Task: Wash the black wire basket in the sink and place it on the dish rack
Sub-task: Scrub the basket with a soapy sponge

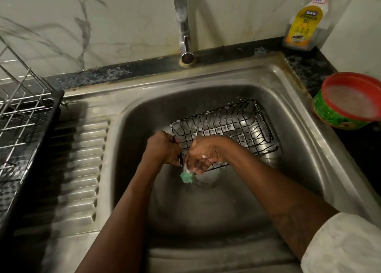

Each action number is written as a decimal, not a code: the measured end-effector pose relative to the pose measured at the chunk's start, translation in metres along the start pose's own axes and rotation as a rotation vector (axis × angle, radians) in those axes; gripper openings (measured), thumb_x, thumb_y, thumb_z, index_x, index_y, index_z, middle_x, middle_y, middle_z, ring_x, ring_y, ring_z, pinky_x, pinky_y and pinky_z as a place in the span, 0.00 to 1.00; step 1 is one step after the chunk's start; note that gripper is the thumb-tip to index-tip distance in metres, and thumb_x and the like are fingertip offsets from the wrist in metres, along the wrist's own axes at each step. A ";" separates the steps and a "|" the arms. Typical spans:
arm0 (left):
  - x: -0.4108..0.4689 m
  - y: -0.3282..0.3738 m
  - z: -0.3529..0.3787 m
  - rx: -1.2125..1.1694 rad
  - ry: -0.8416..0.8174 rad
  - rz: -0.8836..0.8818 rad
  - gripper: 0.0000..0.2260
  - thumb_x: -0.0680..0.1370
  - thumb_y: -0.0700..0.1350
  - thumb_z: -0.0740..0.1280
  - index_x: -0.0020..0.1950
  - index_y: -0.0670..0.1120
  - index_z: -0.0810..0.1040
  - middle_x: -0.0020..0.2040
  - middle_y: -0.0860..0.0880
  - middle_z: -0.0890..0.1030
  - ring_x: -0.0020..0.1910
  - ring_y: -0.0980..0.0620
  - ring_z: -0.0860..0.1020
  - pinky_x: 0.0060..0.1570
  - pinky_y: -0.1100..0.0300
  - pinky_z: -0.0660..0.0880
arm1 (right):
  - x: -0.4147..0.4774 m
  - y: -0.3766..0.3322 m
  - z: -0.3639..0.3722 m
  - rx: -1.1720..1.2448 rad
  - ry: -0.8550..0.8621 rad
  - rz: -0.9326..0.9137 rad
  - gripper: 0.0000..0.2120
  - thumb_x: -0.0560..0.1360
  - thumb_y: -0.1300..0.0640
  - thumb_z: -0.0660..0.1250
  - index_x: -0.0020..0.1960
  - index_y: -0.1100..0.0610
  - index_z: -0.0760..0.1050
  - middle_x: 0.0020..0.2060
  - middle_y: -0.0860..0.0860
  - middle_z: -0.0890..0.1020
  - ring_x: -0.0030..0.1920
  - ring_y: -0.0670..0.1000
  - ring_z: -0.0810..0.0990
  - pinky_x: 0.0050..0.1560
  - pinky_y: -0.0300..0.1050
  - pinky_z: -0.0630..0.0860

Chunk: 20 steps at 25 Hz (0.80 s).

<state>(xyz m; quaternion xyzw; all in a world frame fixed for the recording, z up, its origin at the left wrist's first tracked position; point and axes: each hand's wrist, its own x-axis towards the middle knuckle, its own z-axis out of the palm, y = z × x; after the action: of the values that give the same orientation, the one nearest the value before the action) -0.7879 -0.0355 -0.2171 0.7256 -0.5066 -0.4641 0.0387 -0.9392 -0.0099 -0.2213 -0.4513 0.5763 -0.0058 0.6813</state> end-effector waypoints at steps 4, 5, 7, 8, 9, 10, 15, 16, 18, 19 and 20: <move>-0.022 -0.001 0.004 0.298 0.300 0.326 0.17 0.75 0.38 0.74 0.63 0.45 0.81 0.52 0.46 0.84 0.48 0.50 0.82 0.49 0.58 0.80 | 0.004 0.016 -0.028 -0.070 0.208 0.064 0.13 0.72 0.73 0.70 0.56 0.71 0.74 0.41 0.61 0.82 0.34 0.53 0.82 0.44 0.48 0.84; -0.028 -0.002 0.004 0.404 0.352 0.506 0.22 0.74 0.39 0.74 0.68 0.48 0.78 0.59 0.46 0.83 0.54 0.47 0.81 0.53 0.56 0.79 | 0.004 0.019 -0.034 -0.099 0.254 0.082 0.14 0.72 0.73 0.71 0.56 0.70 0.74 0.41 0.61 0.82 0.35 0.53 0.83 0.47 0.50 0.84; -0.037 -0.002 0.000 0.651 0.229 0.781 0.29 0.73 0.48 0.77 0.73 0.56 0.75 0.73 0.51 0.75 0.72 0.47 0.71 0.70 0.47 0.71 | 0.003 0.020 -0.042 -0.104 0.306 0.090 0.13 0.72 0.73 0.70 0.56 0.70 0.73 0.40 0.61 0.82 0.35 0.54 0.83 0.47 0.50 0.84; -0.040 -0.003 -0.003 0.763 0.081 0.819 0.30 0.72 0.55 0.78 0.72 0.59 0.75 0.76 0.54 0.71 0.78 0.49 0.63 0.78 0.43 0.60 | 0.001 0.019 -0.045 -0.083 0.315 0.081 0.13 0.72 0.73 0.70 0.56 0.70 0.73 0.39 0.61 0.81 0.34 0.53 0.82 0.44 0.48 0.83; -0.040 -0.005 -0.002 0.871 -0.069 0.788 0.32 0.69 0.61 0.78 0.71 0.60 0.75 0.78 0.57 0.69 0.82 0.51 0.56 0.81 0.41 0.46 | -0.002 0.017 -0.048 -0.060 0.322 0.069 0.13 0.72 0.73 0.69 0.56 0.70 0.73 0.38 0.61 0.81 0.32 0.53 0.80 0.40 0.46 0.82; -0.041 -0.009 0.000 0.979 -0.200 0.726 0.35 0.66 0.66 0.78 0.71 0.60 0.76 0.78 0.58 0.68 0.83 0.54 0.51 0.80 0.40 0.36 | -0.004 0.016 -0.050 -0.048 0.331 0.057 0.13 0.72 0.73 0.68 0.56 0.70 0.74 0.36 0.60 0.80 0.30 0.52 0.79 0.36 0.45 0.80; -0.041 -0.016 0.012 1.020 -0.139 0.714 0.12 0.71 0.50 0.76 0.53 0.53 0.83 0.58 0.54 0.82 0.72 0.52 0.72 0.80 0.56 0.46 | -0.012 0.018 -0.055 -0.024 0.347 0.026 0.16 0.74 0.73 0.64 0.62 0.72 0.71 0.35 0.60 0.78 0.28 0.51 0.75 0.31 0.44 0.76; -0.040 -0.014 0.007 0.980 -0.084 0.744 0.05 0.72 0.47 0.74 0.45 0.52 0.81 0.50 0.54 0.82 0.66 0.51 0.76 0.77 0.59 0.56 | -0.015 0.019 -0.055 0.003 0.351 0.012 0.17 0.75 0.73 0.64 0.63 0.72 0.70 0.37 0.61 0.78 0.27 0.51 0.75 0.30 0.44 0.76; -0.037 -0.017 -0.007 0.918 -0.064 0.830 0.08 0.72 0.49 0.70 0.35 0.49 0.76 0.41 0.53 0.81 0.56 0.48 0.80 0.75 0.57 0.61 | -0.024 0.019 -0.055 0.046 0.372 -0.056 0.16 0.76 0.73 0.63 0.64 0.71 0.71 0.41 0.63 0.79 0.29 0.50 0.76 0.30 0.44 0.79; -0.035 -0.019 -0.013 0.849 -0.067 0.871 0.10 0.72 0.51 0.69 0.33 0.48 0.77 0.40 0.51 0.83 0.51 0.48 0.82 0.76 0.55 0.60 | -0.029 0.017 -0.057 0.061 0.397 -0.112 0.15 0.77 0.73 0.63 0.64 0.71 0.73 0.43 0.64 0.80 0.31 0.51 0.77 0.34 0.44 0.81; -0.035 -0.021 -0.019 0.723 -0.050 0.908 0.11 0.73 0.51 0.71 0.33 0.47 0.80 0.41 0.50 0.85 0.48 0.50 0.84 0.75 0.55 0.62 | -0.036 0.014 -0.059 0.078 0.431 -0.180 0.14 0.77 0.72 0.63 0.62 0.70 0.75 0.45 0.64 0.81 0.33 0.51 0.78 0.37 0.45 0.81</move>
<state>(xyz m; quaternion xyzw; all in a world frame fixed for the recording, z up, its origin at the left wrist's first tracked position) -0.7610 -0.0064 -0.1952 0.3917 -0.8941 -0.2155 -0.0282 -1.0049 -0.0189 -0.1979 -0.4624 0.6653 -0.1851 0.5562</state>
